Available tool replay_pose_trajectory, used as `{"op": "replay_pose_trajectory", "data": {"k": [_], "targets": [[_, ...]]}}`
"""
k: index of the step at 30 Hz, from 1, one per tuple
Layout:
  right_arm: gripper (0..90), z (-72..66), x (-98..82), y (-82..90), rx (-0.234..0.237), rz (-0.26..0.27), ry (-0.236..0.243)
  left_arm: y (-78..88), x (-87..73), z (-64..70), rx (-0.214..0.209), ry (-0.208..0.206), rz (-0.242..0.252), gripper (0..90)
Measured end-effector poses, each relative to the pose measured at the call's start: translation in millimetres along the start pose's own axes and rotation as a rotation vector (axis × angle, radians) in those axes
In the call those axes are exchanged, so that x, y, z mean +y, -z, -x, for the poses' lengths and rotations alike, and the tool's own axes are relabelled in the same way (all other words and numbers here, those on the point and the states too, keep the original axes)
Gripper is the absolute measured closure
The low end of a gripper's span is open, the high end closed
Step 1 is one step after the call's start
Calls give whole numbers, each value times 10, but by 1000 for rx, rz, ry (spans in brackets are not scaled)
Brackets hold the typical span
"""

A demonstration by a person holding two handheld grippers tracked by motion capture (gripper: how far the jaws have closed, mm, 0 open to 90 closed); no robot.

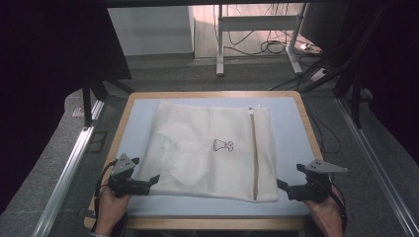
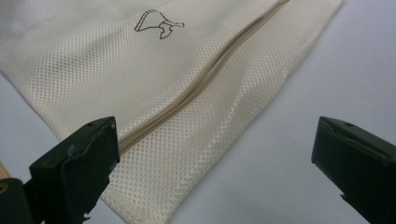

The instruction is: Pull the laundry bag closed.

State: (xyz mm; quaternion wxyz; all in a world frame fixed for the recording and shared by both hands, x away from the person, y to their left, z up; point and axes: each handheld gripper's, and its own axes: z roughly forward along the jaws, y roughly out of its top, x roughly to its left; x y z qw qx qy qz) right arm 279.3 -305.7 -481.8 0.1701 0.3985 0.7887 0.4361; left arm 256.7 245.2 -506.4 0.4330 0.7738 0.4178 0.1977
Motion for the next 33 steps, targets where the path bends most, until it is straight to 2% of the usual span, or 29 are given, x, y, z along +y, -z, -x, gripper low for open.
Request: {"op": "replay_pose_trajectory", "data": {"k": [7,20,24,27,29,31,33], "targets": [[17,-42,8,-19,23,-5,-3,-17,16,40,-14,-9,-2,12],[22,-158,34,-79,17,-53,59,-31,20,62,-11,-25,-15,14],[14,-184,38,-98,11,-57,62,-40,16,60,-2,-31,-26,14],[9,-200,49,-110,36,-56,43,-45,13,58,2,-30,-30,14],[13,-228,57,-114,41,-65,58,-49,11,56,4,-34,-35,14],[45,-263,66,-122,36,-82,79,-53,9,58,6,-36,-40,14],[87,-308,71,-132,52,-102,103,-55,10,60,7,-37,-43,14]]}}
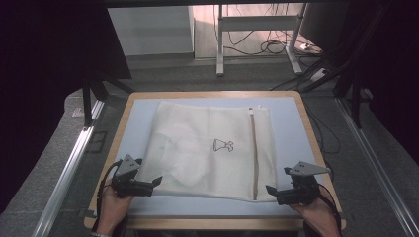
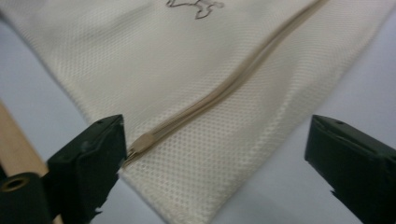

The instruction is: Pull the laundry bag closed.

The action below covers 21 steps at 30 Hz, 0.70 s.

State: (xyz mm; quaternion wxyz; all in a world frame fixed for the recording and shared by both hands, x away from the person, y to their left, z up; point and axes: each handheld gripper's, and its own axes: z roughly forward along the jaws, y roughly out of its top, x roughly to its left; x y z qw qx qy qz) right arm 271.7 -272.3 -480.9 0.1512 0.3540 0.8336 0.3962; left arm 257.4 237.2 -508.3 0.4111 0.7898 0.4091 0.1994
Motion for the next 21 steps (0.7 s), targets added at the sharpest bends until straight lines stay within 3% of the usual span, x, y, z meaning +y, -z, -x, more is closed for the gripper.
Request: {"op": "replay_pose_trajectory", "data": {"k": [7,12,17,21], "targets": [[336,-112,44,-48,26,-21,72,-4,-2,-1,2,-2,-3,14],[438,-123,47,-92,58,-38,77,-6,0,3,3,-4,-6,15],[484,-117,47,-188,143,-59,90,-12,1,3,2,-5,-12,16],[536,-110,54,-244,173,-74,110,-14,6,9,3,-7,-9,16]]}}
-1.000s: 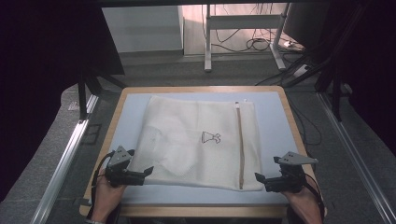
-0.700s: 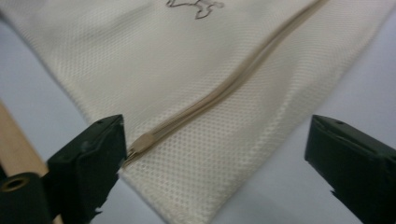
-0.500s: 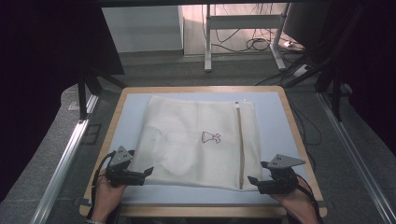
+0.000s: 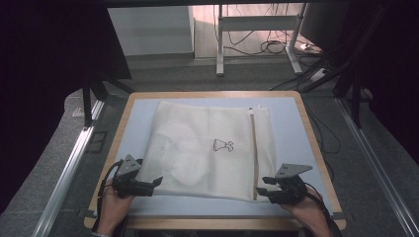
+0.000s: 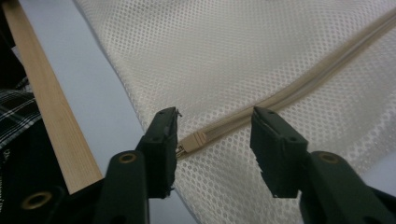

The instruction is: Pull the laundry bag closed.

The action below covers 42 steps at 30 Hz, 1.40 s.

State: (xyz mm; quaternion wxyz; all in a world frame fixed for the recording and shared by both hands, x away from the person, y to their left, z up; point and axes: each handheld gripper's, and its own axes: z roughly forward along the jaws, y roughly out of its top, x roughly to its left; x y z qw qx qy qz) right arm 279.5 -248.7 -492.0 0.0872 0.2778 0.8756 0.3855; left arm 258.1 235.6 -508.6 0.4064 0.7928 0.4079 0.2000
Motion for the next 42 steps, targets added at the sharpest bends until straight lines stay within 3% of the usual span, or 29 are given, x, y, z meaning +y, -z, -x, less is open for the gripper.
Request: {"op": "replay_pose_trajectory", "data": {"k": [4,14,19,24,38,42], "targets": [[586,24,14,-34,23,-1,15,-5,1,0,3,-3,-4,16],[606,38,46,-218,57,-71,63,-26,9,10,5,-10,-11,16],[656,37,50,-259,82,-98,54,-36,10,14,6,-15,-17,16],[724,25,57,-235,105,-101,43,-40,8,15,7,-17,-22,15],[814,-48,81,-145,109,-99,84,-36,7,16,11,-21,-24,15],[823,-88,68,-182,115,-144,116,-36,7,17,11,-23,-25,16]]}}
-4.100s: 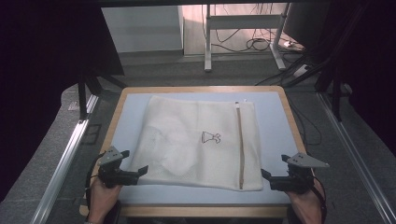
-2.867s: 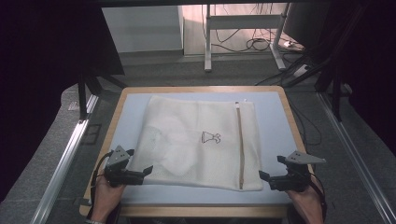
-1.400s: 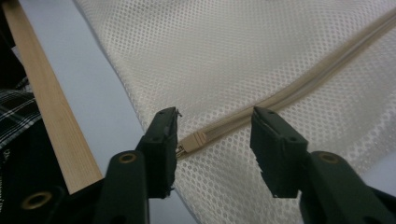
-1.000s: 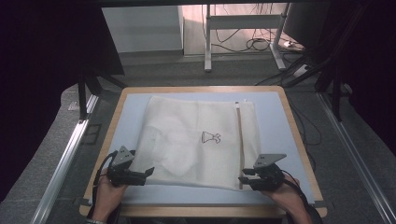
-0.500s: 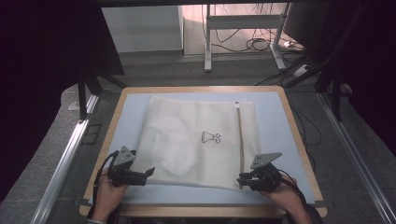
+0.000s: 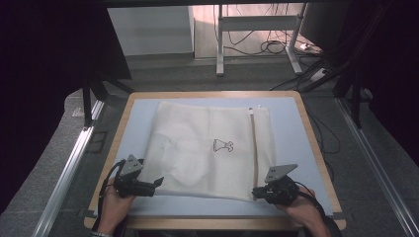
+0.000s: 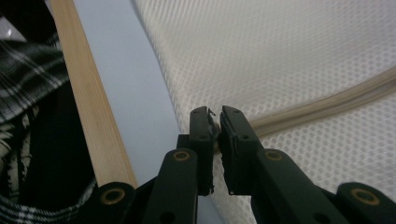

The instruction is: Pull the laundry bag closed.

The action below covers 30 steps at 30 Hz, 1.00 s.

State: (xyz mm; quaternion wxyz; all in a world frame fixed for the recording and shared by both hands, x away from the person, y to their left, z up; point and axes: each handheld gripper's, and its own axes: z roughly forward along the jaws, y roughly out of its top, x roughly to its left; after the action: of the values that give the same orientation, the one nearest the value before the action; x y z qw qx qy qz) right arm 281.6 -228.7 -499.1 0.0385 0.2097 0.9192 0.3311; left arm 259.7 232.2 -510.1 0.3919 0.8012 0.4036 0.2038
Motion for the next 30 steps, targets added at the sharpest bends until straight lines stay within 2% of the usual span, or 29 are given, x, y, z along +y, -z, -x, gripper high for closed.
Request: {"op": "replay_pose_trajectory", "data": {"k": [4,13,17,20,25,30], "targets": [[835,-34,19,-23,-17,-17,23,0,0,1,0,-1,-1,15],[850,-71,34,-19,-44,-30,36,0,16,5,-20,21,-5,15],[851,-84,39,-20,-51,-35,37,1,47,33,-42,17,-4,13],[850,-89,39,-22,-57,-35,37,12,81,51,-88,27,18,17],[850,-96,40,-27,-64,-37,36,-6,151,149,-88,-13,12,67],[848,-96,38,-27,-69,-37,32,-9,210,209,-113,-30,24,162]]}}
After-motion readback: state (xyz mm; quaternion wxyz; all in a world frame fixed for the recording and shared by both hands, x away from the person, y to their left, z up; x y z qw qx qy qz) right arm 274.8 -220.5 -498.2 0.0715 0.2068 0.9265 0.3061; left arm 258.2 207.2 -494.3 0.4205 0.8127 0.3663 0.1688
